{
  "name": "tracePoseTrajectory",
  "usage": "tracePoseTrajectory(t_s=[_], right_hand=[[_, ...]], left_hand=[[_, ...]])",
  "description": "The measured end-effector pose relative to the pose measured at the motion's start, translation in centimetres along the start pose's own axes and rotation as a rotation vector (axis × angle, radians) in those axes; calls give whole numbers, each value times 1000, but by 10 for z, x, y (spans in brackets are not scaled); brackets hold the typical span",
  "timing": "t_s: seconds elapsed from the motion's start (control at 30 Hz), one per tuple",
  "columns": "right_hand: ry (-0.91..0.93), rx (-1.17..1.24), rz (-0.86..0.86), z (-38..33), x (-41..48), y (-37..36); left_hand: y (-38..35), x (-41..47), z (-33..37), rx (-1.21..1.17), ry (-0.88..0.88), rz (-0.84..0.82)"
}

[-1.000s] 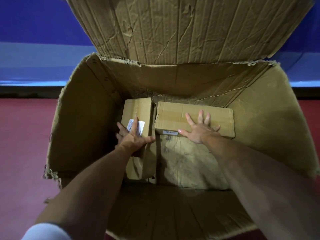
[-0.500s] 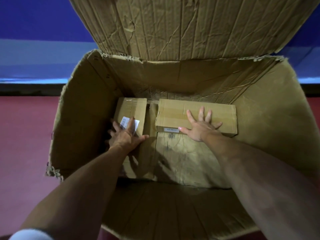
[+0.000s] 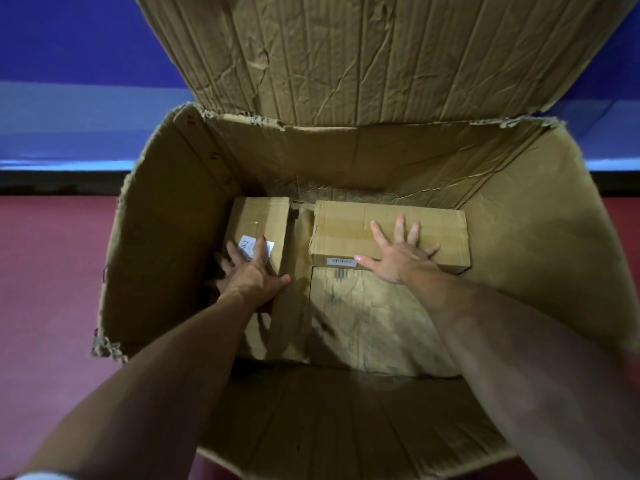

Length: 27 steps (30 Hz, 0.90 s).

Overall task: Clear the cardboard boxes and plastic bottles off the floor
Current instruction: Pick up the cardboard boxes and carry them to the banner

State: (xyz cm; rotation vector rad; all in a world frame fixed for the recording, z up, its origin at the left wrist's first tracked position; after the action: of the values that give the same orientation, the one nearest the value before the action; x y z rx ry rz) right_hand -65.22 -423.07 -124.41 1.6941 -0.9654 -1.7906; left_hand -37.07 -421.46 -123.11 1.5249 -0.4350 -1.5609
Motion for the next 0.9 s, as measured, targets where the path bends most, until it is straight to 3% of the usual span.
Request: tracePoseTrajectory(t_s=[0.17, 0.33, 0.7, 0.9], right_hand=[[-10, -69, 88, -8, -34, 34], [12, -89, 82, -16, -121, 94], [5, 24, 176, -16, -388, 333], [-148, 103, 325, -1, -538, 433]], left_hand=[[19, -19, 7, 150, -57, 58], [74, -97, 29, 189, -104, 72], [320, -343, 124, 179, -363, 125], [430, -461, 173, 280, -596, 129]])
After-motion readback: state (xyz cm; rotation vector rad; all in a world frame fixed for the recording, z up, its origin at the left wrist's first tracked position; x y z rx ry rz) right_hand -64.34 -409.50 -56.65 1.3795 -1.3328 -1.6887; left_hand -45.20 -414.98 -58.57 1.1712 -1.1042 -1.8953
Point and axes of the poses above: each hand's wrist, its own x-axis towards the middle knuckle, its own y-axis out of the back of the hand, z = x × y, the point moved 6 cm from there along x, towards the middle knuckle, and after that the axes turned 1 degree about -x, right-handed, at the moved point
